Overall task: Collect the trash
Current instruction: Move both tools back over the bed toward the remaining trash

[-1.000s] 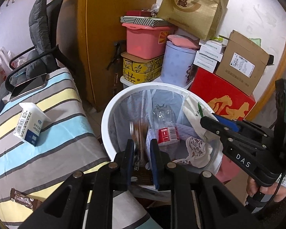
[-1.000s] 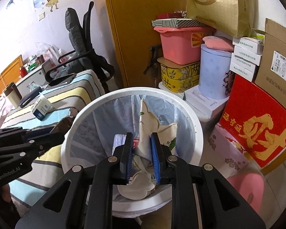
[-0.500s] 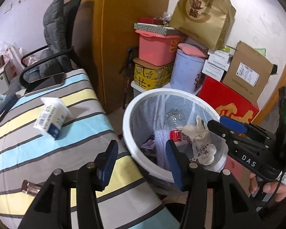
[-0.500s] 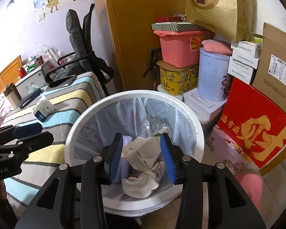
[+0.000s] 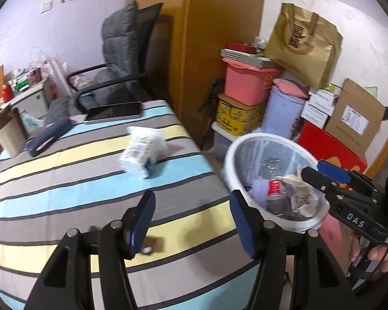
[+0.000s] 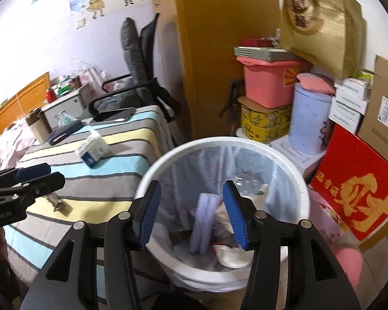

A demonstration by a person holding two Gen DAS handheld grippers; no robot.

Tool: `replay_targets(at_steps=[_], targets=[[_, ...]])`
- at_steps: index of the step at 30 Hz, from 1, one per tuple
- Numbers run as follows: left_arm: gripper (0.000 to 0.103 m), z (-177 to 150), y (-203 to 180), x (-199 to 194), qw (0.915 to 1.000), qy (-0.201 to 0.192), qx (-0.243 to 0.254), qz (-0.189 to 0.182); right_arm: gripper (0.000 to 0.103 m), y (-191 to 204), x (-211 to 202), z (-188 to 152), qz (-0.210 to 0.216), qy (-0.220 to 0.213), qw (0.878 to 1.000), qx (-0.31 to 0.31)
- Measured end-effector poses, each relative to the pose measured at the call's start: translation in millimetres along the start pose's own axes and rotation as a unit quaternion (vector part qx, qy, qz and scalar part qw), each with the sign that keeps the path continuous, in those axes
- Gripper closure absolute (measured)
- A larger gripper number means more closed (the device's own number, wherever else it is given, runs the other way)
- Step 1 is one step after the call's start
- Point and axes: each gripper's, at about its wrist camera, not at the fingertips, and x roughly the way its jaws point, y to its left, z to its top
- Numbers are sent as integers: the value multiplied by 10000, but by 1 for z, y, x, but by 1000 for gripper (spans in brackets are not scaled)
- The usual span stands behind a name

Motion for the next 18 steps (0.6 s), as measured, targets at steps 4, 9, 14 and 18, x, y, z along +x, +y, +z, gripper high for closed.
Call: replay_targets(at_steps=[4,9,14,18], targets=[[39,-8,20,-8,9998,8,-144,170,47,19,1,0,195,-7,9997,-146],[37,-18,48,-18,9985,46,-354,404,46,41,6,1,470,28,9983,-345],[36,-28,77,-28,9965,82,-570,605,45,68,15,-2,777,156,9951,-597],[36,-33,100,-38,9940,46,-744,802,45,92,20,-4,1033,247,9907,-851]])
